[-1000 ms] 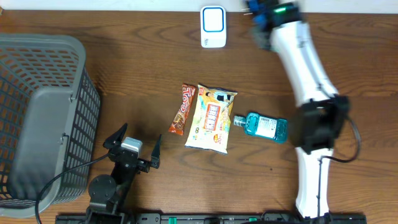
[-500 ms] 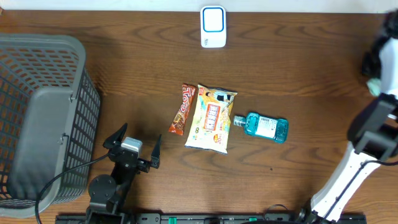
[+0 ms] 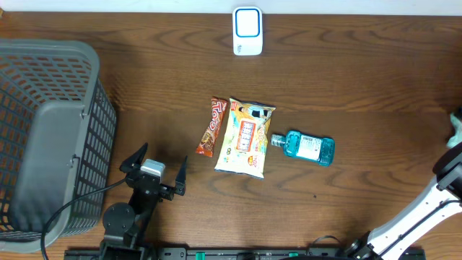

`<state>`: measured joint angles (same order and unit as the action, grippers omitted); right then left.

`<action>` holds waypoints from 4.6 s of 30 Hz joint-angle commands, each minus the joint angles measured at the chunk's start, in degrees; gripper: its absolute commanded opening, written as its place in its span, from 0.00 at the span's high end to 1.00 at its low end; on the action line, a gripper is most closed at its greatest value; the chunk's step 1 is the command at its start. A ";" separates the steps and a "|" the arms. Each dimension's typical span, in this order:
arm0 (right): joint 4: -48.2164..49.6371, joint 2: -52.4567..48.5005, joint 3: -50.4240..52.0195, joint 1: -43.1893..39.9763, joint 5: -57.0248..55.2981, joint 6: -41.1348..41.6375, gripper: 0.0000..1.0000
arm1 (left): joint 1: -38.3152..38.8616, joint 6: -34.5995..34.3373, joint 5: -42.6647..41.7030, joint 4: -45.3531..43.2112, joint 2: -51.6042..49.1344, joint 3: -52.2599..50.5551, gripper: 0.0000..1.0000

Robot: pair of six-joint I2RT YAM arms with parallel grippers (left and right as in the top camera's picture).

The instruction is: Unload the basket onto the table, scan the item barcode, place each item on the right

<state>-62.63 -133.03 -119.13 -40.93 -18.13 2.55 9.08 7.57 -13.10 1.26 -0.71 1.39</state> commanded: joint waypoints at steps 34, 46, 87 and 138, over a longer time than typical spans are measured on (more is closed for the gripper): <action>-24.76 52.15 -0.11 20.79 40.79 3.56 0.01 | 0.17 0.55 -0.11 1.73 0.07 -1.07 0.01; -28.20 52.15 -0.09 20.79 41.97 0.15 0.01 | 0.17 0.55 -0.11 1.73 0.07 -1.07 0.01; -18.91 75.67 15.43 35.17 46.95 -12.92 0.01 | 0.17 0.52 -0.11 1.73 0.07 -1.07 0.01; -10.62 107.60 60.30 35.19 74.23 -41.99 0.01 | 0.17 0.55 -0.11 1.73 0.07 -1.07 0.01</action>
<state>-72.12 -26.30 -59.07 -6.20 54.74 -34.85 9.08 7.57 -13.10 1.26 -0.71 1.39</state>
